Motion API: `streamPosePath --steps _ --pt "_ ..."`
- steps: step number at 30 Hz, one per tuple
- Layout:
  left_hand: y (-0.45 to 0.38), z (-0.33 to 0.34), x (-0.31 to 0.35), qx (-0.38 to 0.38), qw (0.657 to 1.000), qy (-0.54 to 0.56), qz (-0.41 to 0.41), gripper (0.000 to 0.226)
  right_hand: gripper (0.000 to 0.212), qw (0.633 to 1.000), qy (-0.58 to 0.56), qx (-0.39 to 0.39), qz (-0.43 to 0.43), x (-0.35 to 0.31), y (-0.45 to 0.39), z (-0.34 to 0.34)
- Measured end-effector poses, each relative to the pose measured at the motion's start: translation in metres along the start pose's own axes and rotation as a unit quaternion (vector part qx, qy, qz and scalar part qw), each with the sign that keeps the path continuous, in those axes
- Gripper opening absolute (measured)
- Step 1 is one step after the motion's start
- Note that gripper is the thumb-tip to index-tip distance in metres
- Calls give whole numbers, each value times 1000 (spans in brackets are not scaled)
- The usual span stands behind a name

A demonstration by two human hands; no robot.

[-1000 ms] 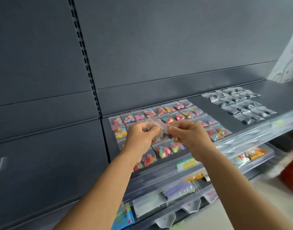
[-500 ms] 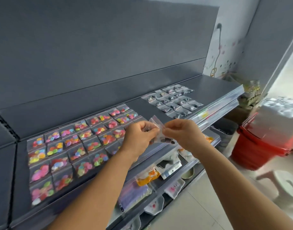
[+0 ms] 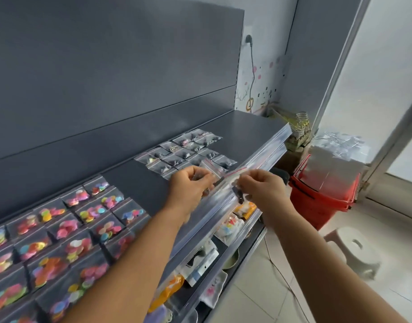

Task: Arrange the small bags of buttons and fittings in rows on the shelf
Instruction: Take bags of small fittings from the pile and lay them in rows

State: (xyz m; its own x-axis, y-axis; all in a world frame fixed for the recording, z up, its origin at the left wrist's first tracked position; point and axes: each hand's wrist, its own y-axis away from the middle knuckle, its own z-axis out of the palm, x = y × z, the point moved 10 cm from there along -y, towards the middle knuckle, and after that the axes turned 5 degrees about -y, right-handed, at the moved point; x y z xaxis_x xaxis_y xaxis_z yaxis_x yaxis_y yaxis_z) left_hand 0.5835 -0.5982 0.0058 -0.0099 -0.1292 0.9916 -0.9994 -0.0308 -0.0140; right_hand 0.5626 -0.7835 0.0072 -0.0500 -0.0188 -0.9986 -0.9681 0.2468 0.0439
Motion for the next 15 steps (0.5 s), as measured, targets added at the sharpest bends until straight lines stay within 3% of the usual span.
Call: streamPosePath --steps 3,12,15 --pt "-39 23 -5 -20 1000 -5 -4 8 9 999 12 50 -9 -2 -45 -9" --pt "-137 63 5 -39 999 -27 3 19 15 995 -76 -64 15 -10 -138 27" --pt "-156 66 4 -40 999 -22 0 22 10 995 -81 -58 12 -10 -160 27"
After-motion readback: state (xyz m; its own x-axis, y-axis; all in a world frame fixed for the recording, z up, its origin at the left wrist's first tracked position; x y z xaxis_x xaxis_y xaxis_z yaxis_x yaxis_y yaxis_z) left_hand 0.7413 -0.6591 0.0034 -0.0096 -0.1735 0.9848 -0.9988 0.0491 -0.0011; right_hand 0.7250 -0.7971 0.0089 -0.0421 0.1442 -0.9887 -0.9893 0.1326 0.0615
